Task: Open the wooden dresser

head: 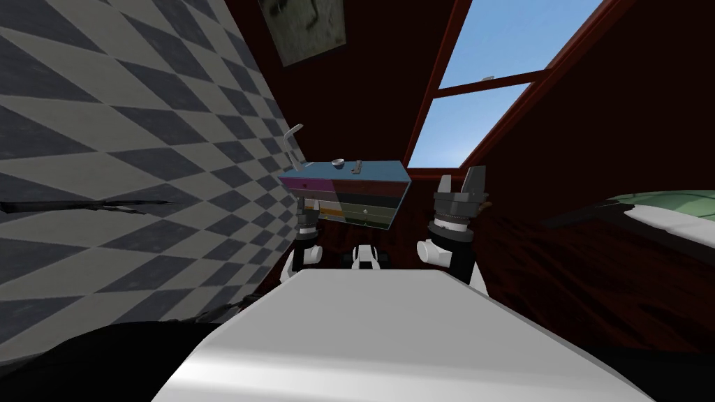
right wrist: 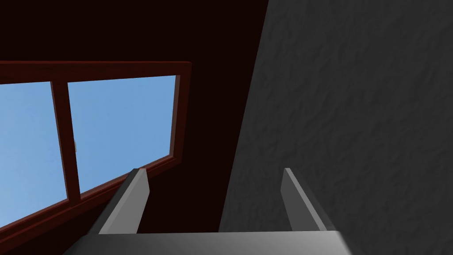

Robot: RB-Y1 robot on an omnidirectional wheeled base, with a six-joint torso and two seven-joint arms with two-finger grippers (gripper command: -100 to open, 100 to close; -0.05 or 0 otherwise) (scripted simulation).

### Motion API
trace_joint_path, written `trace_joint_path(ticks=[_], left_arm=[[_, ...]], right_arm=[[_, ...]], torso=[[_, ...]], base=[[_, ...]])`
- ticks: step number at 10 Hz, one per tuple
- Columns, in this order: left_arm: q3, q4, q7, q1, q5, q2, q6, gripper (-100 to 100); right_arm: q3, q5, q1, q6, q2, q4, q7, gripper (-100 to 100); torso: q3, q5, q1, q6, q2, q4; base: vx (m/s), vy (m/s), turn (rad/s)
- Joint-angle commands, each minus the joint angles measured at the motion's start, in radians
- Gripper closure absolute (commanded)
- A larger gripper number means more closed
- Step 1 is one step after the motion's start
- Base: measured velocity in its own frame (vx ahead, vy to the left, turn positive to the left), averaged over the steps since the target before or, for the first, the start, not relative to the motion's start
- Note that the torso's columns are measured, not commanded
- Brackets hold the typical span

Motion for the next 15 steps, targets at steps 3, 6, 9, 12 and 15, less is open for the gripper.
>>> trace_joint_path(ticks=[3, 6, 9, 12, 15], left_arm=[[0.043, 0.134, 0.023, -0.051, -0.015, 0.020, -0.035, -100], [0.072, 0.227, 0.038, -0.084, -0.025, 0.029, -0.061, -100], [0.092, 0.287, 0.049, -0.108, -0.032, 0.029, -0.079, -100], [0.112, 0.363, 0.059, -0.132, -0.040, 0.027, -0.096, -100], [0.133, 0.437, 0.069, -0.157, -0.048, 0.025, -0.113, -100]], right_arm=[[0.000, 0.000, 0.000, 0.000, 0.000, 0.000, 0.000, 0], [0.000, 0.000, 0.000, 0.000, 0.000, 0.000, 0.000, 0], [0.000, 0.000, 0.000, 0.000, 0.000, 0.000, 0.000, 0], [0.000, 0.000, 0.000, 0.000, 0.000, 0.000, 0.000, 0], [0.000, 0.000, 0.000, 0.000, 0.000, 0.000, 0.000, 0]], torso=[[0.000, 0.000, -0.001, 0.000, 0.000, 0.000], [0.000, 0.000, 0.001, 0.000, 0.001, 0.000], [0.001, 0.000, 0.000, 0.000, 0.002, 0.000], [0.000, 0.000, 0.000, 0.000, 0.001, 0.000], [-0.001, 0.000, -0.001, 0.000, -0.001, 0.000]], base=[[0.078, -0.121, -0.070], [0.083, -0.103, -0.079], [0.062, -0.085, -0.042], [0.056, -0.085, -0.059], [0.090, -0.106, -0.060]])
